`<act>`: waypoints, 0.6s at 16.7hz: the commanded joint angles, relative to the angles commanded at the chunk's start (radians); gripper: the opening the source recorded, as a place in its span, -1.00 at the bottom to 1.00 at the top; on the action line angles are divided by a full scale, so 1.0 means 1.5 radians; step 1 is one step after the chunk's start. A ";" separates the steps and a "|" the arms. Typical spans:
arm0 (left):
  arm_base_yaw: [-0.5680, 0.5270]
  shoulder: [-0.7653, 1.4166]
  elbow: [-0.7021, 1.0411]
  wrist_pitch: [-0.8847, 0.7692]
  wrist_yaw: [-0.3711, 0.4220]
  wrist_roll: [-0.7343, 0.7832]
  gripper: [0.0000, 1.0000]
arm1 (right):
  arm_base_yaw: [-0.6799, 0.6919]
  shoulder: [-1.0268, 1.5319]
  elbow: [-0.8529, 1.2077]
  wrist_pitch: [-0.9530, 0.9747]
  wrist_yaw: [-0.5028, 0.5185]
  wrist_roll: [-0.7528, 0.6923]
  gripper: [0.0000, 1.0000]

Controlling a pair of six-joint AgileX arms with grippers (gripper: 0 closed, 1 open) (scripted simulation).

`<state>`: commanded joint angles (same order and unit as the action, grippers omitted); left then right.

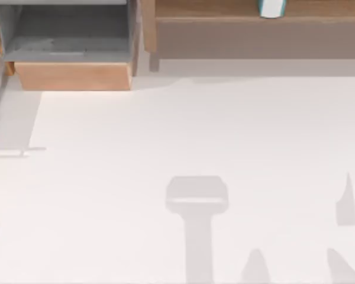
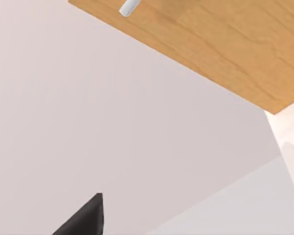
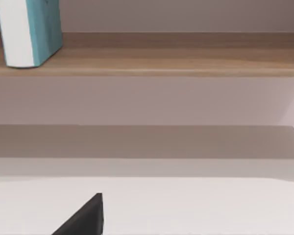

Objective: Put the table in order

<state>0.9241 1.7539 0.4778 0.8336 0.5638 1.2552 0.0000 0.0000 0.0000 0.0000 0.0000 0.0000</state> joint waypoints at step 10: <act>-0.117 0.151 -0.032 0.417 0.111 0.216 1.00 | 0.000 0.000 0.000 0.000 0.000 0.000 1.00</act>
<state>0.7490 1.9799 0.4292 1.4597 0.7302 1.5789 0.0000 0.0000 0.0000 0.0000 0.0000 0.0000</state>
